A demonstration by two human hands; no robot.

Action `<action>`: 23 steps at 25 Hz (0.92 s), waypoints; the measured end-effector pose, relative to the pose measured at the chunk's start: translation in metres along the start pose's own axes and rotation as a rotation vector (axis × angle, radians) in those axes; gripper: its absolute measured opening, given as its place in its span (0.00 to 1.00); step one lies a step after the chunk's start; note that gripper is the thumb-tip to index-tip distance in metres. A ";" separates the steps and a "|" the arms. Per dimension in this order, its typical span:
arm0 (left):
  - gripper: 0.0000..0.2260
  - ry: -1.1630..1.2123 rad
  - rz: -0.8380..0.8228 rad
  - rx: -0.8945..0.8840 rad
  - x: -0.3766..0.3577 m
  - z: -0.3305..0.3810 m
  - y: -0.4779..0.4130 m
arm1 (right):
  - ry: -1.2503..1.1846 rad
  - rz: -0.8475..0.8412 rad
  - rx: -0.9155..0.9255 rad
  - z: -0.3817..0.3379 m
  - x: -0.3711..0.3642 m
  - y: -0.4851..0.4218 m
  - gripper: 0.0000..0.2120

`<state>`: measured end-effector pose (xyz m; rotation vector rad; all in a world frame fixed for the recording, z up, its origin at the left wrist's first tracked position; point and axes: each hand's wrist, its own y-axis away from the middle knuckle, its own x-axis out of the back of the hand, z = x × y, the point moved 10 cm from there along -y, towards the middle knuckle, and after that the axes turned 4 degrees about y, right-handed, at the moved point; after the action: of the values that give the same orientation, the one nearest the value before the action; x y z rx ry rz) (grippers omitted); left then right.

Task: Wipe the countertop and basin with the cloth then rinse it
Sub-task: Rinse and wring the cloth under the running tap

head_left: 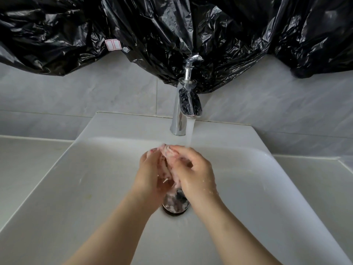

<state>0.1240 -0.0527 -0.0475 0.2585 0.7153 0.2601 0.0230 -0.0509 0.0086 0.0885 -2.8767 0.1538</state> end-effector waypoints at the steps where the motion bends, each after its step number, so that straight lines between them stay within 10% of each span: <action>1: 0.03 0.014 0.032 0.000 0.004 0.002 0.000 | -0.013 0.054 0.039 -0.005 0.005 0.000 0.09; 5: 0.13 -0.006 -0.014 0.181 -0.001 -0.017 0.002 | -0.209 0.317 -0.343 0.049 0.033 -0.006 0.08; 9: 0.07 -0.081 -0.181 0.090 -0.020 -0.010 0.008 | -0.424 -0.152 -0.497 0.071 -0.014 -0.004 0.15; 15: 0.06 -0.029 0.136 -0.081 0.020 0.024 -0.002 | -0.285 -0.085 -0.633 0.084 0.004 0.000 0.07; 19: 0.09 -0.198 0.165 0.091 0.023 -0.003 -0.002 | -0.234 0.059 -0.282 0.048 0.014 -0.011 0.12; 23: 0.13 -0.041 -0.116 0.263 -0.018 -0.034 0.016 | 0.456 -0.021 0.185 -0.004 -0.018 0.003 0.12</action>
<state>0.0858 -0.0389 -0.0558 0.4694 0.7215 0.0489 0.0412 -0.0467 0.0079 0.1029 -2.4013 0.3833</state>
